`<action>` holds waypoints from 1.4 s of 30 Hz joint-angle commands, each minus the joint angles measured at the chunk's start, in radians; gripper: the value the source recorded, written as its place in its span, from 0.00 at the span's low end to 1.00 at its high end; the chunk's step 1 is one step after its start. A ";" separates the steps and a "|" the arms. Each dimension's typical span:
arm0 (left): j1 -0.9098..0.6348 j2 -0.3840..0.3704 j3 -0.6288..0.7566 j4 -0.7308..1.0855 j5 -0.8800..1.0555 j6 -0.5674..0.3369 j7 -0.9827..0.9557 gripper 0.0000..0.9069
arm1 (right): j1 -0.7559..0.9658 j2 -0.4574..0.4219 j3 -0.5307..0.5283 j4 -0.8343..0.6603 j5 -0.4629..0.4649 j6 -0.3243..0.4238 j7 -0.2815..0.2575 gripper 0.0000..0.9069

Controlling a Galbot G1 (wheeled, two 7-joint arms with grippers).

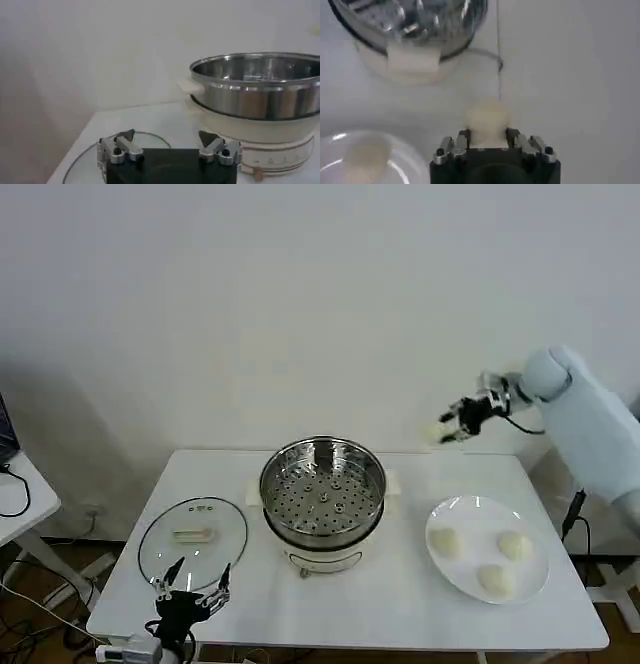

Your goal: Take steamed baozi put them in steamer then cover it.

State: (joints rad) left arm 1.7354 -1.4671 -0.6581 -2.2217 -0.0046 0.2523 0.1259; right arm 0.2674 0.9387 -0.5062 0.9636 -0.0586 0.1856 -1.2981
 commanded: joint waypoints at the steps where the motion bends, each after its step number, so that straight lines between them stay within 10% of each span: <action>1: 0.006 -0.014 -0.012 -0.009 0.009 -0.003 -0.006 1.00 | 0.160 0.031 -0.238 0.144 0.069 0.256 -0.030 0.54; 8: 0.020 -0.017 0.004 0.026 0.038 -0.025 -0.016 1.00 | 0.222 0.038 -0.408 0.357 0.020 0.373 0.051 0.54; 21: 0.046 -0.024 -0.002 0.003 0.034 -0.023 -0.016 1.00 | 0.169 0.255 -0.384 0.137 -0.381 0.612 0.257 0.56; 42: 0.059 -0.041 0.005 -0.024 0.007 -0.012 -0.021 1.00 | 0.028 0.414 -0.245 -0.009 -0.684 0.618 0.174 0.56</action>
State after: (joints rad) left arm 1.7870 -1.5066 -0.6524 -2.2448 0.0057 0.2393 0.1058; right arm 0.3271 1.3068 -0.7783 0.9863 -0.6323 0.7799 -1.1120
